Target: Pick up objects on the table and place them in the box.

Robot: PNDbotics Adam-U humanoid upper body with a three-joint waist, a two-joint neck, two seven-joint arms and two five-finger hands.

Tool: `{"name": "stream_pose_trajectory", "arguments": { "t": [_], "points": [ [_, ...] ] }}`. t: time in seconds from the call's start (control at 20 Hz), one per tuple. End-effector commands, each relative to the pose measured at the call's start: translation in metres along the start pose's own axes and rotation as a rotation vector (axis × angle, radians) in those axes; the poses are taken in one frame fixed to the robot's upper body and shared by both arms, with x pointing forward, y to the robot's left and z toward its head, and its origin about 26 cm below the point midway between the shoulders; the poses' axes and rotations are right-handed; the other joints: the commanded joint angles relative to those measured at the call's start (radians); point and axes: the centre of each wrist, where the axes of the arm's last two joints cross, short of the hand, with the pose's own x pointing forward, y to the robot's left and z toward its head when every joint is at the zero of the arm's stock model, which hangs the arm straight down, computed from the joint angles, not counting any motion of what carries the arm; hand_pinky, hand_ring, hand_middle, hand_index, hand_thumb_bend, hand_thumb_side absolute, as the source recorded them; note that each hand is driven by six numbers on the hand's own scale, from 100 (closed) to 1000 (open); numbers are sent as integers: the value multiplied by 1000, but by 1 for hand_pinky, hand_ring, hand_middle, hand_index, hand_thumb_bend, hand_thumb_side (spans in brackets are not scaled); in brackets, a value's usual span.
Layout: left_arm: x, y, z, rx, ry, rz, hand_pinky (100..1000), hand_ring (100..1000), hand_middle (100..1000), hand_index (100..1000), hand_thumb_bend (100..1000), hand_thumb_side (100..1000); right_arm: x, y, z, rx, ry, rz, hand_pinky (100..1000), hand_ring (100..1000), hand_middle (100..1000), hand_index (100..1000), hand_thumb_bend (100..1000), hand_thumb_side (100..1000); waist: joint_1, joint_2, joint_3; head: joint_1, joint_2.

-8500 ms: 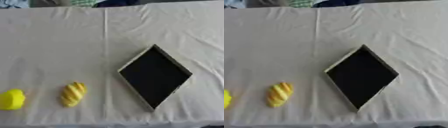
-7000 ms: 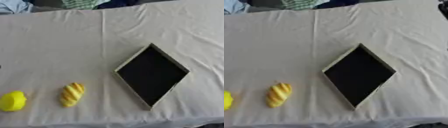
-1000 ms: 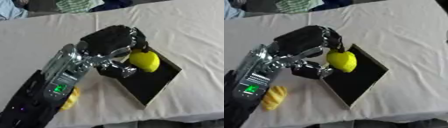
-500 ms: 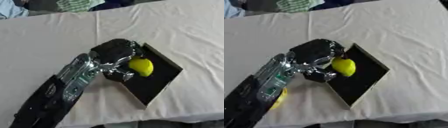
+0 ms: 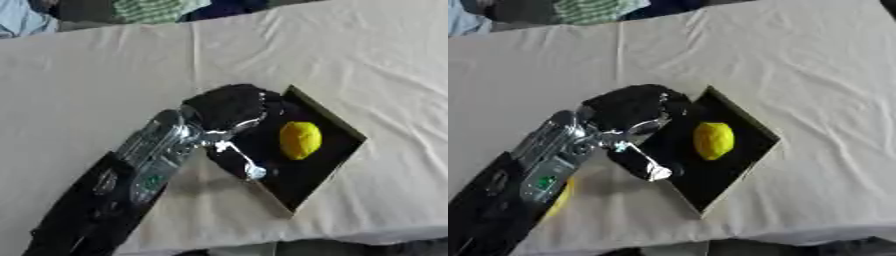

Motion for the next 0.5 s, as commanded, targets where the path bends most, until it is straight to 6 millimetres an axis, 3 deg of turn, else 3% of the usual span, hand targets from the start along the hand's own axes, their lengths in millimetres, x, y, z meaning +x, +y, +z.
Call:
{"name": "stream_pose_trajectory", "arguments": {
  "t": [0.05,0.2,0.25,0.35,0.5],
  "points": [
    [-1,17,8,84,26,11,897,857,787,940,334,356,6,-5,-4,-9,-23,12,914,820,708,842,100,565,-5,-20,2,-2,5],
    [0,30,20,149,32,32,891,852,781,937,304,342,6,-6,-4,-12,-21,16,914,820,709,842,100,565,-4,-21,5,-5,5],
    [0,34,25,169,35,34,882,838,765,924,254,328,6,-7,-4,-12,-22,18,914,820,710,842,100,564,-3,-22,7,-8,5],
    [-5,54,56,278,60,27,878,831,757,918,240,315,6,-9,-4,-14,-30,31,913,821,712,842,100,564,0,-22,14,-18,5],
    [-15,65,99,326,133,60,870,823,748,911,226,326,7,-12,-5,-17,-47,47,913,821,713,843,100,563,1,-16,20,-26,5]
  ]
}}
